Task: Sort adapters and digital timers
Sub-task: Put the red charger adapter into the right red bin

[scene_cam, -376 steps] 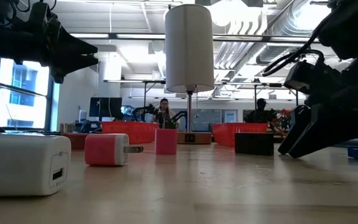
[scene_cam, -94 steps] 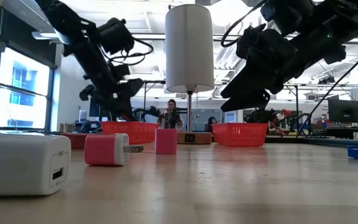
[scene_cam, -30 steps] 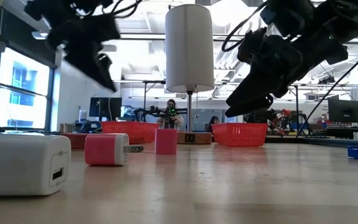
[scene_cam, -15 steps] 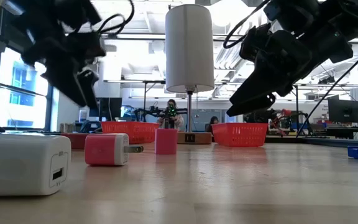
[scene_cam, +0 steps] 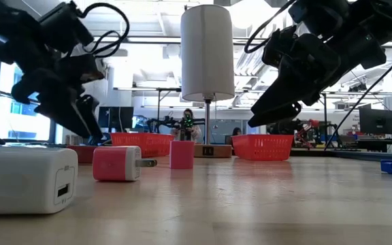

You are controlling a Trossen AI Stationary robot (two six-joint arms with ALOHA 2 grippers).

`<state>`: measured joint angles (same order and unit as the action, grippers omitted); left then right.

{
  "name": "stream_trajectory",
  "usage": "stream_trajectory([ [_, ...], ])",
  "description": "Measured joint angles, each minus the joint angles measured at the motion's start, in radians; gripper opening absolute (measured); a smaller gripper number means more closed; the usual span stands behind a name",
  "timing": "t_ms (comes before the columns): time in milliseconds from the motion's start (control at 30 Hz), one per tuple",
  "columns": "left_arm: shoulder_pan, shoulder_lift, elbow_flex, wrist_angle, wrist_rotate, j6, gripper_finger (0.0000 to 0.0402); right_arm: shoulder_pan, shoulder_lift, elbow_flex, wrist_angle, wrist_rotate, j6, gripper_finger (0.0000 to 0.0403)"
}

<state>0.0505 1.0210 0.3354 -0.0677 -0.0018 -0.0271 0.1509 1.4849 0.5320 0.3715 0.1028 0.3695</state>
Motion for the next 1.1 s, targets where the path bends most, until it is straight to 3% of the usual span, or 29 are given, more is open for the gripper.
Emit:
stream_trajectory([
  [367, 0.000, 0.000, -0.120, 0.205, 0.000, 0.004, 0.0258, 0.000, 0.000, 0.000, 0.007, 0.000, 0.001, 0.0286],
  [800, 0.000, 0.000, -0.144, 0.219, 0.000, 0.003, 0.0258, 0.000, 0.000, 0.000, 0.007, 0.000, 0.001, 0.0286],
  [1100, 0.000, 0.000, -0.208, 0.353, 0.001, -0.013, 0.0258, 0.000, 0.000, 0.000, 0.007, 0.000, 0.003, 0.0286],
])
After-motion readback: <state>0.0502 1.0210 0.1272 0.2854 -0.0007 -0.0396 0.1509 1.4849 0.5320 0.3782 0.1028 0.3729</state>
